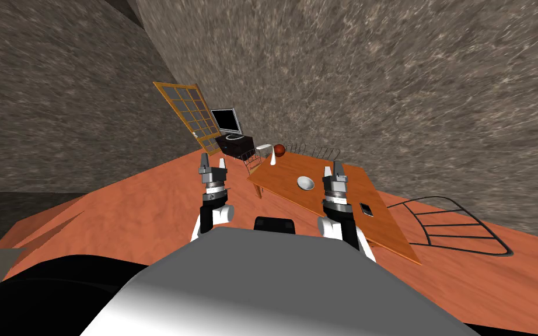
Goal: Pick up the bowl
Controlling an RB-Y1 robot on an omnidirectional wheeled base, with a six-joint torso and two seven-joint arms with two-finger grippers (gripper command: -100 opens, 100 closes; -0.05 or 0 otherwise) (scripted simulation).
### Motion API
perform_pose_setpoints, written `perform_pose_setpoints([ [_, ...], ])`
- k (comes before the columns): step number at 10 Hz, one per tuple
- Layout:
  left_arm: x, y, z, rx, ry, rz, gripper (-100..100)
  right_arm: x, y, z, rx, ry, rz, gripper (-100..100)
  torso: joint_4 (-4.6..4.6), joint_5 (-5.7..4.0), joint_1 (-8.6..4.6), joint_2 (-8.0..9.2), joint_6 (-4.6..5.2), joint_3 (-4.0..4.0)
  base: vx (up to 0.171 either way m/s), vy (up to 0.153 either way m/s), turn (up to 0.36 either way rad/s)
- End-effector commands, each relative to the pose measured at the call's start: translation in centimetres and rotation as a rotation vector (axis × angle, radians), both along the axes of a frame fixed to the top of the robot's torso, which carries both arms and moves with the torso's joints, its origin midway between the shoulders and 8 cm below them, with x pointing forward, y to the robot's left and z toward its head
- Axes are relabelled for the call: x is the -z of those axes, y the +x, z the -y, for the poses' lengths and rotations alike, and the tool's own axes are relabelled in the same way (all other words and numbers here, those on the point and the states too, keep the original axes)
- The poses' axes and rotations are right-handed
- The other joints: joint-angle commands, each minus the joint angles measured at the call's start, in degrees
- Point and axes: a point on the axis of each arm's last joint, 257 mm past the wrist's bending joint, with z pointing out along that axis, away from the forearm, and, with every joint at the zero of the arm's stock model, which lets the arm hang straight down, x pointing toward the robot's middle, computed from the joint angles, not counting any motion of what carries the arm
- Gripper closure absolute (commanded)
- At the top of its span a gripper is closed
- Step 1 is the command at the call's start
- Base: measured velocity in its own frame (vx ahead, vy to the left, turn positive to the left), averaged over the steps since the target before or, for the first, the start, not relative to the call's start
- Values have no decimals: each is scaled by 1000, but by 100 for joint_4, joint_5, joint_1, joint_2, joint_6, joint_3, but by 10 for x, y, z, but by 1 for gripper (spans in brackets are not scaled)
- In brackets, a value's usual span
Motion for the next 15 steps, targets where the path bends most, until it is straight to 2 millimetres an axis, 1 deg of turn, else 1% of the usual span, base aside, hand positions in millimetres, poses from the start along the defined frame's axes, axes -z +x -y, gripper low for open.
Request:
perform_pose_setpoints([
  [1, 0, 0, 0, 0, 0, 0, 0, 19, 8, -6, -17, -48, -52, -100, 0, 0, 0, 0, 0, 0, 24, 55, 88],
  [4, 0, 0, 0, 0, 0, 0, 0, 51, 18, -14, -40, -138, -132, -100, -5, 7, 34, -20, -1, -12, 51, 96, 64],
  [8, 0, 0, 0, 0, 0, 0, 0, 109, 29, -20, -74, -316, -265, -100, -3, 10, 45, -13, -1, -8, 39, 117, 94],
  [9, 0, 0, 0, 0, 0, 0, 0, 113, 29, -19, -79, -329, -273, -100, -4, 10, 44, -15, -1, -9, 31, 71, 34],
  [10, 0, 0, 0, 0, 0, 0, 0, 132, 30, -18, -87, -382, -313, -100, -3, 8, 30, -12, 0, -8, 15, 64, 106],
  [11, 0, 0, 0, 0, 0, 0, 0, 132, 30, -18, -89, -388, -313, -100, -2, 6, 24, -8, -1, -5, 20, 44, 41],
  [14, 0, 0, 0, 0, 0, 0, 0, 187, 29, -13, -118, -563, -423, -100, -3, 7, 29, -14, -1, -9, 46, 80, 136],
  [15, 0, 0, 0, 0, 0, 0, 0, 195, 28, -8, -120, -579, -441, -100, -4, 8, 34, -19, -2, -11, 51, 70, 35],
])
